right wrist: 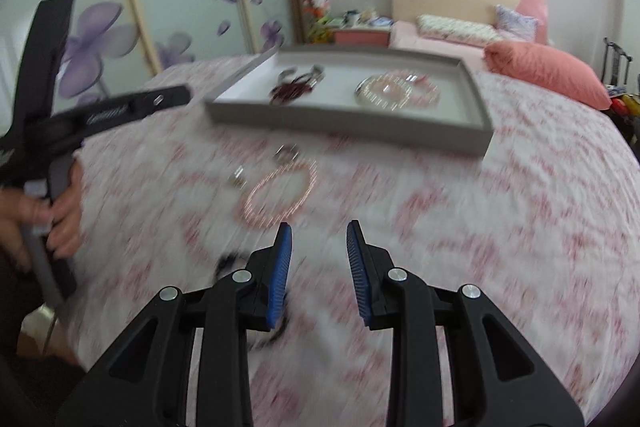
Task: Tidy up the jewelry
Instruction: 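Grasp the black bead bracelet on the bed with the right gripper, then grasp the second pearl stud earring with the left gripper while the right gripper holds the black bracelet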
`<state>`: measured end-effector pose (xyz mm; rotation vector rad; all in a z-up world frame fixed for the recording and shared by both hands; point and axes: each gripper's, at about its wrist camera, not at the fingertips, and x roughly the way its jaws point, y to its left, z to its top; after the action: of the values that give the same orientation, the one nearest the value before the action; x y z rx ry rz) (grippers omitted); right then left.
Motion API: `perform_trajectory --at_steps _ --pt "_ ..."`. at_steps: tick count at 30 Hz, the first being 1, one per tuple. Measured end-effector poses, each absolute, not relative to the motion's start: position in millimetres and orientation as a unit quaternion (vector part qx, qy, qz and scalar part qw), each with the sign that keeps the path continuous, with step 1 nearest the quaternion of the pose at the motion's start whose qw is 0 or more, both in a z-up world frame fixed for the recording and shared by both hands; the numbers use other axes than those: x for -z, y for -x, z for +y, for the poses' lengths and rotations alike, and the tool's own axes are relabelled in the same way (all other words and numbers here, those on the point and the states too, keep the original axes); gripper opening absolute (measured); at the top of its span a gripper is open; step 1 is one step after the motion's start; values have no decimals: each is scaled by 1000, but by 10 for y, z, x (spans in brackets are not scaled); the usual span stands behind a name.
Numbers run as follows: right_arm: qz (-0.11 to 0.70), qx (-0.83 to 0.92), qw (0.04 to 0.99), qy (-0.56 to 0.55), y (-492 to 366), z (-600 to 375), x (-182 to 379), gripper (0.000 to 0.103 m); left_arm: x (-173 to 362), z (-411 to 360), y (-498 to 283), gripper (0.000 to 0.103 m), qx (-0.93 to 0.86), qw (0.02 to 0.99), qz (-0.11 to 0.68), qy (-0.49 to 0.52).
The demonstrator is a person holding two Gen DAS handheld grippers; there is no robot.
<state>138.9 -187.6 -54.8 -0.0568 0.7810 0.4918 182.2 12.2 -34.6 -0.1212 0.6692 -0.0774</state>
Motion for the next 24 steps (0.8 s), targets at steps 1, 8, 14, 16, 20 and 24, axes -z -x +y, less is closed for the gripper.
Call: perform_trajectory --at_steps 1,8,14,16,20,24 --pt "379 -243 892 29 -1337 -1868 563 30 351 116 -1802 27 38 942 329 59" --pt "398 -265 877 42 -1164 -1740 711 30 400 19 -1643 31 48 940 334 50" --pt "414 -253 873 46 -1259 -1696 788 24 460 -15 -1634 31 49 937 342 46" --pt "413 -252 873 58 -1231 -1673 813 23 480 -28 -1645 31 50 937 344 44" --pt "411 -242 876 68 -1227 -1692 821 12 524 -50 -1681 32 53 934 352 42" --pt "417 -210 882 57 -1343 -1824 821 11 564 -93 -1710 33 59 931 359 39"
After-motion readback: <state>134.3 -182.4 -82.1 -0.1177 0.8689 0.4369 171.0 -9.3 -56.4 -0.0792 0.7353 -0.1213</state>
